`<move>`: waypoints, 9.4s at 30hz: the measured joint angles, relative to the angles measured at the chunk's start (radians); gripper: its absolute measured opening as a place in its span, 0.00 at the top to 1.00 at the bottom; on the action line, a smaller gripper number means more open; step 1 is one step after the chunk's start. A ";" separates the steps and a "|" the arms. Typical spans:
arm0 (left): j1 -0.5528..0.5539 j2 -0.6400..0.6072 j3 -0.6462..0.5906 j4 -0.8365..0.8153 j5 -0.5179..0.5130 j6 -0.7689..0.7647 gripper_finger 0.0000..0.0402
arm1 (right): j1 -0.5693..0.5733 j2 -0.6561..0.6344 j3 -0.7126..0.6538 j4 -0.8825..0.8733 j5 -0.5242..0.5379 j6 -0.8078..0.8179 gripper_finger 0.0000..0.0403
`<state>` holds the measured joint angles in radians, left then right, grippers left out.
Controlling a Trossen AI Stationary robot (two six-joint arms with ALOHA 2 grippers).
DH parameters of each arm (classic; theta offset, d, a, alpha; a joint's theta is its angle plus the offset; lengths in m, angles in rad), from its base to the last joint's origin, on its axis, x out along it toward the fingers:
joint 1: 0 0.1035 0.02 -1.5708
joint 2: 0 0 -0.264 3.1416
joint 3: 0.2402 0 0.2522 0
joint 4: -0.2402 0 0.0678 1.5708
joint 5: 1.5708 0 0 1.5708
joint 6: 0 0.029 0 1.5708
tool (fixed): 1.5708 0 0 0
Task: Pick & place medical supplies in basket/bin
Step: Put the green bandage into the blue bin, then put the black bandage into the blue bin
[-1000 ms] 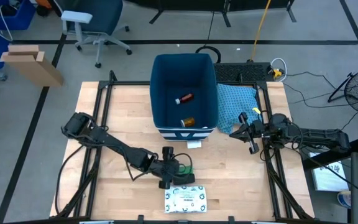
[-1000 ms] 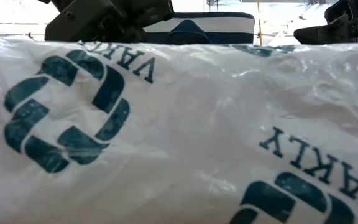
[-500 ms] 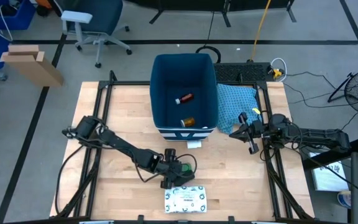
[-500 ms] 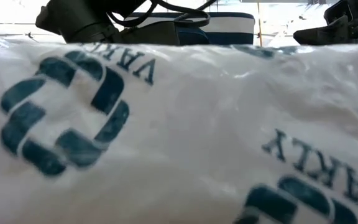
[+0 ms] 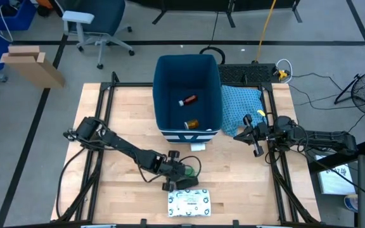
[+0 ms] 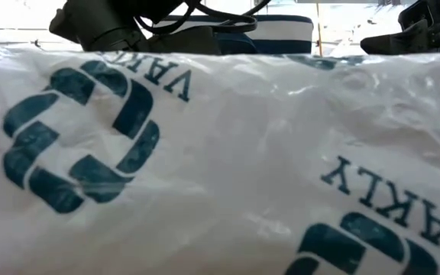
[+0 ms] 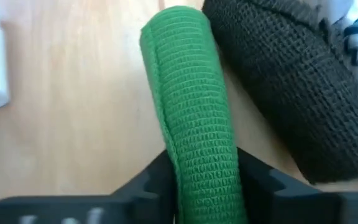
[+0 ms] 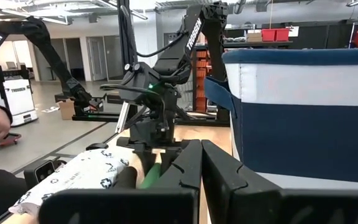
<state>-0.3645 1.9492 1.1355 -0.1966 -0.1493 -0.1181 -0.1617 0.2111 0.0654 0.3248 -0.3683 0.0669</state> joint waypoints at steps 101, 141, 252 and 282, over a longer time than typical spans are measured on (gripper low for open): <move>0.587 0.030 0.444 -0.318 0.097 0.337 0.77 | 0.000 0.032 0.000 -0.017 0.000 0.000 1.00; 0.196 -1.234 -0.541 0.089 -0.102 0.039 0.97 | 0.000 0.035 0.000 -0.040 0.000 -0.109 1.00; 0.168 -1.275 -1.051 0.661 -0.139 -0.086 0.98 | 0.594 1.742 0.924 -0.020 0.575 0.045 0.74; 0.168 -1.276 -1.051 0.638 -0.139 -0.097 0.98 | 0.671 0.638 0.319 0.222 0.573 -0.105 0.74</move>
<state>-0.1968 0.6736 0.0849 0.4416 -0.2882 -0.2150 0.5090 0.8492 0.3844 0.5472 0.2047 -0.0382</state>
